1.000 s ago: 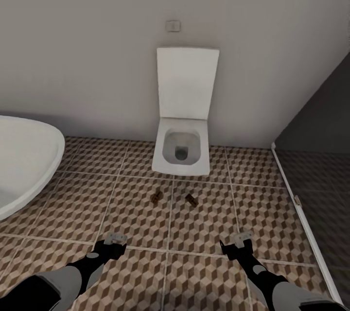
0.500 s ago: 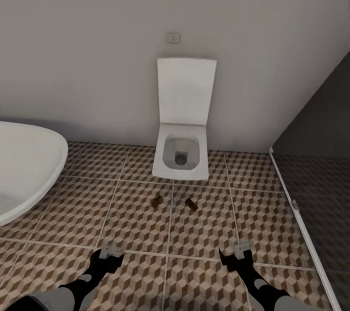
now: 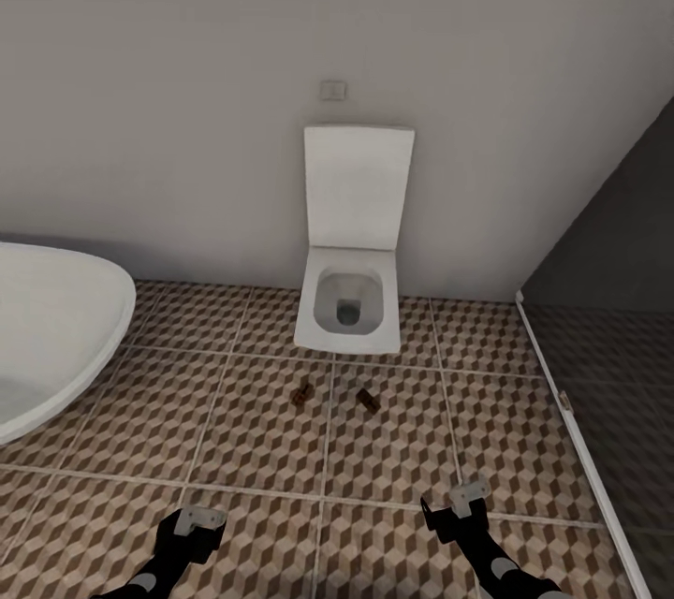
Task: Take the four mousetraps from the cabinet in the bathroom and place them on the bathroom floor. Make sure all four end up on the same floor surface, and ensure that at least two of them are either under or directly next to the same bathroom sink.
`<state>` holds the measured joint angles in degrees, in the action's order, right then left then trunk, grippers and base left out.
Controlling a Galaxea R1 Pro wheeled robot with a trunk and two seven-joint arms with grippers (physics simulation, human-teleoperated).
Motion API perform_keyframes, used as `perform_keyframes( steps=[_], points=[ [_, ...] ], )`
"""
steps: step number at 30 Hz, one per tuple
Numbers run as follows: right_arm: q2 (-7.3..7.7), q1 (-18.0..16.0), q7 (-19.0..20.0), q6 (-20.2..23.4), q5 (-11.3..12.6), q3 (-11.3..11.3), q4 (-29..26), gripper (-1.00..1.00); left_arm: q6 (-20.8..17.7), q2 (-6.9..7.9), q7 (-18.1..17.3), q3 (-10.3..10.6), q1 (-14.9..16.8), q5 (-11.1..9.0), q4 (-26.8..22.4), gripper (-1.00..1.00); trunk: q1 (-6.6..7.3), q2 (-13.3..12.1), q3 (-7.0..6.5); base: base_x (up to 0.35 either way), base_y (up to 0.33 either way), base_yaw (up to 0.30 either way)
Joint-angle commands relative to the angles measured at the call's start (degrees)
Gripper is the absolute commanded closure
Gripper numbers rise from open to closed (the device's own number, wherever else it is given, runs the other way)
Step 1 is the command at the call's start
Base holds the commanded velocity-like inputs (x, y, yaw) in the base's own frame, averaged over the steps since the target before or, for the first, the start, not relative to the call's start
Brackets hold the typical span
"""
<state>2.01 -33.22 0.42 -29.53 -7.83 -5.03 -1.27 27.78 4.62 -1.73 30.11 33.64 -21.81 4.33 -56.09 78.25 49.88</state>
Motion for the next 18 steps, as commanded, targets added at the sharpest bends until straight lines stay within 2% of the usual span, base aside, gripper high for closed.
perform_keyframes(
  steps=[1,7,18],
  points=[
    [0.02,-0.03,0.04,-0.15,0.19,-0.42,0.04,-1.0,0.33,-0.04,-0.17,0.48,0.04,-0.52,0.19,-1.0,0.0,0.02,0.02,0.0,0.0,0.0],
    [0.02,-0.01,-0.03,-0.09,0.19,-0.42,0.11,-1.0,0.43,-0.21,-0.11,0.48,-0.06,-0.52,0.16,-1.0,0.0,0.02,0.01,0.0,0.0,0.0],
    [0.02,0.48,-0.07,-0.08,0.19,-0.42,0.21,-1.0,0.35,-0.56,-0.11,0.48,-0.07,-0.52,0.15,-1.0,2.42,-4.39,-2.2,0.0,0.0,0.0]
  ],
)
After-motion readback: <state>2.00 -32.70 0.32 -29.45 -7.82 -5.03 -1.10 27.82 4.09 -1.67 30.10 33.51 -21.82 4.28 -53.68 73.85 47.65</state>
